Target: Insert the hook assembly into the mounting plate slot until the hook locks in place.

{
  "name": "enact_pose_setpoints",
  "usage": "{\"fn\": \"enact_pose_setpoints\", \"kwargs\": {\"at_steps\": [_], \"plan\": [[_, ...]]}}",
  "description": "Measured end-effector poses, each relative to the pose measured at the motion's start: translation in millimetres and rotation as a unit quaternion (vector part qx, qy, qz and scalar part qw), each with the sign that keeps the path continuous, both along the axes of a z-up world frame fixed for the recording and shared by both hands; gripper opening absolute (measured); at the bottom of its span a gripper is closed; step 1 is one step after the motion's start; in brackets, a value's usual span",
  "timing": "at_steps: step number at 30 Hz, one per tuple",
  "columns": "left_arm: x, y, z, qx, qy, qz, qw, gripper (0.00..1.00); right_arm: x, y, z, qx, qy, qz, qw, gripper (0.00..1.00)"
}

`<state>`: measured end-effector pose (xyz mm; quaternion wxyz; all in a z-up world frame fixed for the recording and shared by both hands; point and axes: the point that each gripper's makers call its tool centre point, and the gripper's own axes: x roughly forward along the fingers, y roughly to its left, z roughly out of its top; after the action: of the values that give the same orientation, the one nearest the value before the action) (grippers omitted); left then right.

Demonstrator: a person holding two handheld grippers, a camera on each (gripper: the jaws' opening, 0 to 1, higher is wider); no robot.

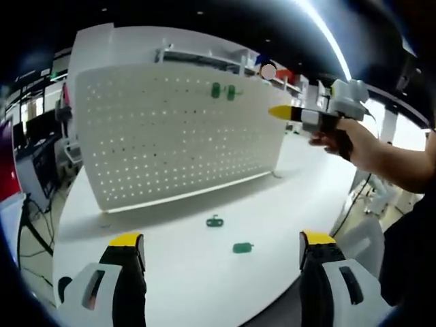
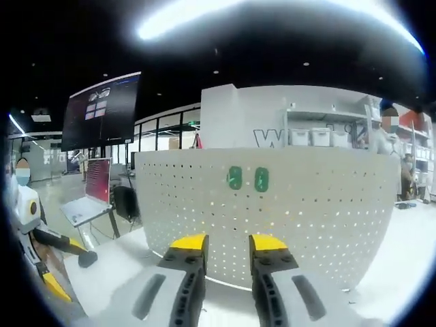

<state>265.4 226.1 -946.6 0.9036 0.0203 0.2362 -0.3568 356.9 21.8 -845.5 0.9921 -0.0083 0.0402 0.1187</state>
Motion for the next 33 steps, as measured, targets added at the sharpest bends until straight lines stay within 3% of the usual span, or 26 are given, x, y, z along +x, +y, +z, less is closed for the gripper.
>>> {"fn": "enact_pose_setpoints", "kwargs": {"at_steps": [15,24,33], "plan": [[-18.5,1,0.2,0.001,0.005,-0.012,0.9999,0.94,-51,35,-25.7,-0.011,0.038,0.034,0.9986,0.22],[-31.0,2,-2.9,0.011,0.013,-0.020,0.9997,0.93,-65,50,-39.2,-0.009,0.060,0.046,0.9971,0.22],[-28.1,5,-1.6,0.011,0.023,-0.018,0.9995,0.92,-74,57,-60.7,-0.012,0.095,0.060,0.9936,0.22]]}}
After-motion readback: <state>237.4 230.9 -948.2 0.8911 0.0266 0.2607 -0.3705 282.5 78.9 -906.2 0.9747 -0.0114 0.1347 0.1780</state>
